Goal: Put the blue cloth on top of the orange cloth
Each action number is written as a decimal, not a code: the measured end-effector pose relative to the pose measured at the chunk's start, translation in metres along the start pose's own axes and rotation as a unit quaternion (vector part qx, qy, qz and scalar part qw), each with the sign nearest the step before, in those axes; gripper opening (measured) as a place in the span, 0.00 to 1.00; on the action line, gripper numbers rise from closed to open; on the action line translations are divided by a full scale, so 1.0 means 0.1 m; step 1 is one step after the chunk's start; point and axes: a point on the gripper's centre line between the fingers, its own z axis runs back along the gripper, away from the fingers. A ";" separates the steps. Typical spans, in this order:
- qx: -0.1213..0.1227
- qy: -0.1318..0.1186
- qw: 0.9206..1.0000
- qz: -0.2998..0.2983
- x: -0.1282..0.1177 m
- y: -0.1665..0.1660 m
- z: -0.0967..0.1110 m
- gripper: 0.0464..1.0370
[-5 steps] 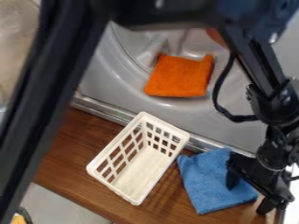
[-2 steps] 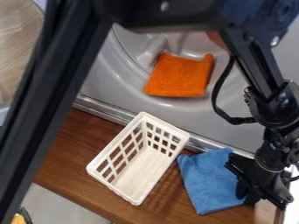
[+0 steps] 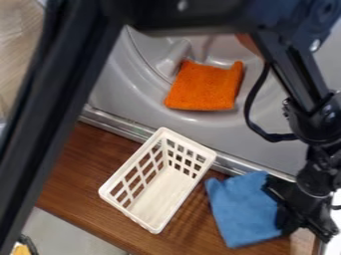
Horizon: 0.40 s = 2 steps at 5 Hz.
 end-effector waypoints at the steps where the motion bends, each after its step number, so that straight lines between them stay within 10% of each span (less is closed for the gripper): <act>1: 0.000 -0.042 0.999 -0.027 0.12 -0.08 0.37 0.01; 2: 0.015 -0.058 0.998 -0.030 0.13 -0.04 0.75 0.01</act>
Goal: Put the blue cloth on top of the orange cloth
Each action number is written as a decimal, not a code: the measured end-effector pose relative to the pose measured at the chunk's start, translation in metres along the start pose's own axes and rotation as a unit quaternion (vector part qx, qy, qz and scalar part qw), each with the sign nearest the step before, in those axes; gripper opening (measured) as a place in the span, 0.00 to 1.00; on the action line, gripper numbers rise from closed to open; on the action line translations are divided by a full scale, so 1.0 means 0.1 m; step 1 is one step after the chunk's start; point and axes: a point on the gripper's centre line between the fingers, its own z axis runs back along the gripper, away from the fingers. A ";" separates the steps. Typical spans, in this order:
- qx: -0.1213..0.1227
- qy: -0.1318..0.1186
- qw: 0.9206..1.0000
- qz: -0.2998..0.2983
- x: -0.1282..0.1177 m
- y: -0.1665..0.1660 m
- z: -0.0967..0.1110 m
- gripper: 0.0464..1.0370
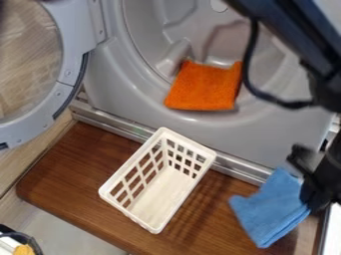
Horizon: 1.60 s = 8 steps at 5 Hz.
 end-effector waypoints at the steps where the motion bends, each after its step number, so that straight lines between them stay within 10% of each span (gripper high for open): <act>1: -0.004 -0.034 0.999 0.002 -0.04 0.10 0.37 0.01; 4: 0.006 -0.056 0.997 0.051 -0.29 0.51 0.98 0.01; 8: 0.164 -0.096 0.971 0.144 -0.35 1.51 1.69 0.01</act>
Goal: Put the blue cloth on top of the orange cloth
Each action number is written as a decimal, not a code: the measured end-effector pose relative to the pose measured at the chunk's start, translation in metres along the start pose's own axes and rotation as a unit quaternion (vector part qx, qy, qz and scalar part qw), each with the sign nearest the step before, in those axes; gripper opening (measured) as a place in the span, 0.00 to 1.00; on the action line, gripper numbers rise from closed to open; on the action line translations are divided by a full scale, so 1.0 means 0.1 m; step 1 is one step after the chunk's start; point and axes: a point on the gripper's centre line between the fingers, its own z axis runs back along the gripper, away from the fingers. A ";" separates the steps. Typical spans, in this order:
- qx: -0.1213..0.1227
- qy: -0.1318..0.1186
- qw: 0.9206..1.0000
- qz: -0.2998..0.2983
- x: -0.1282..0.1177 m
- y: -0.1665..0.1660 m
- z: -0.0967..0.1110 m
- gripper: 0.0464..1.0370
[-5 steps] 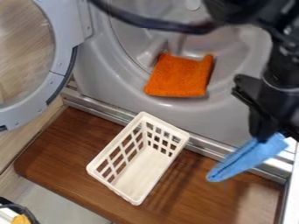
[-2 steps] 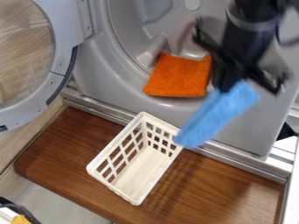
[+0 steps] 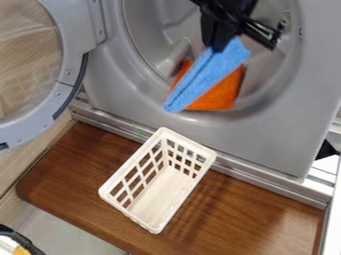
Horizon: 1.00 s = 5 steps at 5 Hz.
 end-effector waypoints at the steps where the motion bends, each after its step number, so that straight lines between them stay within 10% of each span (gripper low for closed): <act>1: 0.021 -0.030 0.999 0.021 0.11 0.13 -0.07 0.01; 5: 0.075 -0.026 0.996 0.030 0.40 0.26 -0.67 0.01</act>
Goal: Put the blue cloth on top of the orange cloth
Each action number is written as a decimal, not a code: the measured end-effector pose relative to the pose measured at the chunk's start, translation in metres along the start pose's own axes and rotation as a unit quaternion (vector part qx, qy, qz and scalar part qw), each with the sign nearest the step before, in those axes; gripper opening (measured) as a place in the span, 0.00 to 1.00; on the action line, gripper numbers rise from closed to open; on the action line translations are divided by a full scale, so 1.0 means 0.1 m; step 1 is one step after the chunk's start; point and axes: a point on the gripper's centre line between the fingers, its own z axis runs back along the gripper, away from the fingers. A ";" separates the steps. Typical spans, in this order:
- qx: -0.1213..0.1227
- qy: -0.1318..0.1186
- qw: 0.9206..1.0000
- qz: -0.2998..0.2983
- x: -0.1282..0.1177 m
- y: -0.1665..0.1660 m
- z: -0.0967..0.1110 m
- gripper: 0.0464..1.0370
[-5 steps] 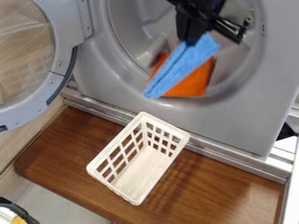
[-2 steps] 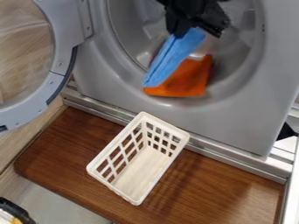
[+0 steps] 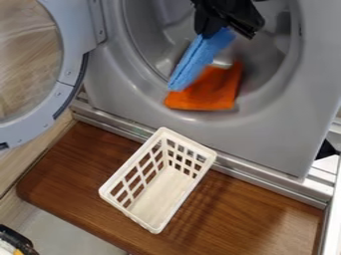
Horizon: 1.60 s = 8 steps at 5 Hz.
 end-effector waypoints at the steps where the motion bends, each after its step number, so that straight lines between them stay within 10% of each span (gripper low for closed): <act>1: -0.017 0.028 0.999 -0.015 -0.08 -0.21 -0.15 0.01; 2: -0.051 0.090 0.993 -0.047 -0.34 -0.58 -0.60 0.01; 4: -0.069 0.020 0.997 0.001 -0.02 -0.61 -0.72 0.17; 7: -0.073 0.002 0.997 -0.001 -0.08 -0.57 -0.47 0.96; 8: -0.094 -0.018 0.995 -0.011 -0.12 -0.70 -0.27 0.97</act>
